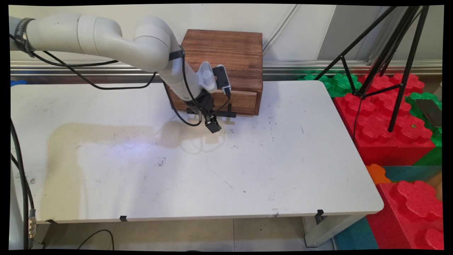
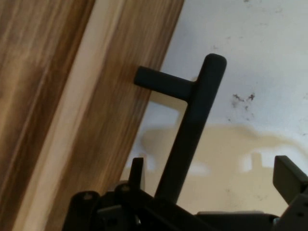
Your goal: Open the drawer
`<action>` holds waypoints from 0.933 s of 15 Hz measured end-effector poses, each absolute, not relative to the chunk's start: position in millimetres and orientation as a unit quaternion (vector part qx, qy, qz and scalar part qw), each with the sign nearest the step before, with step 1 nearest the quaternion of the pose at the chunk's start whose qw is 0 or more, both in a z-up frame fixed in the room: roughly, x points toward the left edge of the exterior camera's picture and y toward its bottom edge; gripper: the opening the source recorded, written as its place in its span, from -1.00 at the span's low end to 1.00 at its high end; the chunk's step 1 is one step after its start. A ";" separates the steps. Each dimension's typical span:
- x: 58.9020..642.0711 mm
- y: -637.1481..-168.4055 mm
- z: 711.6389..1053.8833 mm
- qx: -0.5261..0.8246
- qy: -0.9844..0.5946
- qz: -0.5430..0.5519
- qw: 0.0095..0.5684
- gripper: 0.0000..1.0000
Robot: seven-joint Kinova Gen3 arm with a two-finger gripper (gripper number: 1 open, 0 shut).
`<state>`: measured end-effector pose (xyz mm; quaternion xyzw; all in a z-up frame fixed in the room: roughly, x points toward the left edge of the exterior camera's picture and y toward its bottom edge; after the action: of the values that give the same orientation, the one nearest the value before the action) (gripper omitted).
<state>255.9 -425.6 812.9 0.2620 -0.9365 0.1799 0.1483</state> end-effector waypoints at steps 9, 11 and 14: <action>252.7 -423.6 801.5 0.276 -0.936 0.156 0.152 1.00; 252.1 -420.8 802.0 0.281 -0.935 0.154 0.152 1.00; 251.4 -415.2 803.8 0.287 -0.934 0.151 0.151 1.00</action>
<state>251.4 -415.2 803.8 0.2871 -0.9338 0.1512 0.1505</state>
